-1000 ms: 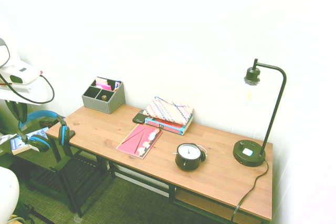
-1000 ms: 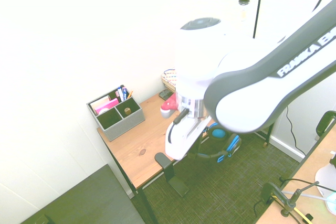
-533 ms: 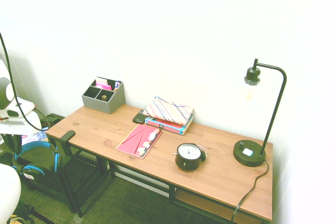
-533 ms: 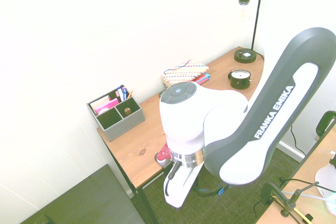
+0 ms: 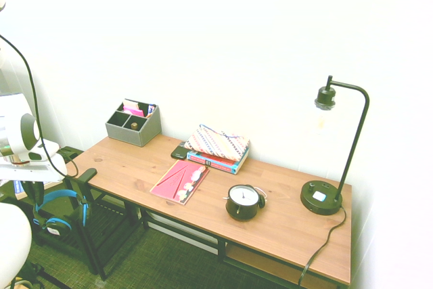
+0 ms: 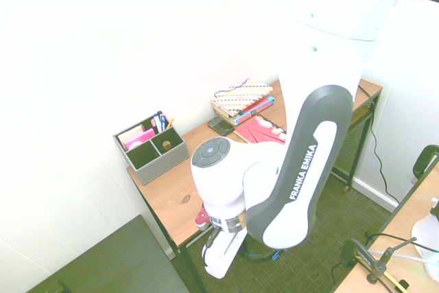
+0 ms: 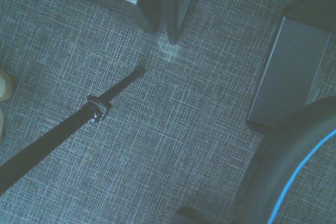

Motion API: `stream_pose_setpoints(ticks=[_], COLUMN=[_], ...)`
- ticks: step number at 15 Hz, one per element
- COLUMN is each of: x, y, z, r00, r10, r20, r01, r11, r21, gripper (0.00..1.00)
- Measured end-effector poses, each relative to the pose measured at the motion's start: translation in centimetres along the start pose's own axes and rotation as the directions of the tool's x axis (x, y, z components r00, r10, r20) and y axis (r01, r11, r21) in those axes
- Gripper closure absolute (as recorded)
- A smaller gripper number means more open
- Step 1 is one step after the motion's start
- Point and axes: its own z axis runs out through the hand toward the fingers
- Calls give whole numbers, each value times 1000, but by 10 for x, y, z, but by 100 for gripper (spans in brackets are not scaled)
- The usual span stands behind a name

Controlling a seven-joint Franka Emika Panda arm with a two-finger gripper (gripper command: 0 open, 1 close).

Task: Hang the headphone

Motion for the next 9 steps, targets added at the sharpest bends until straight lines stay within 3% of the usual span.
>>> stream_pose_setpoints(ticks=[4,5,9], x=[6,10,22], y=[-12,-15,-30], z=[20,26,45], r00=[1000,1000,1000], r10=[3,9,19], r20=[2,0,-5], r01=[-3,-9,-19], r11=[1000,1000,999], r21=[-17,-22,-41], gripper=[100,0,0])
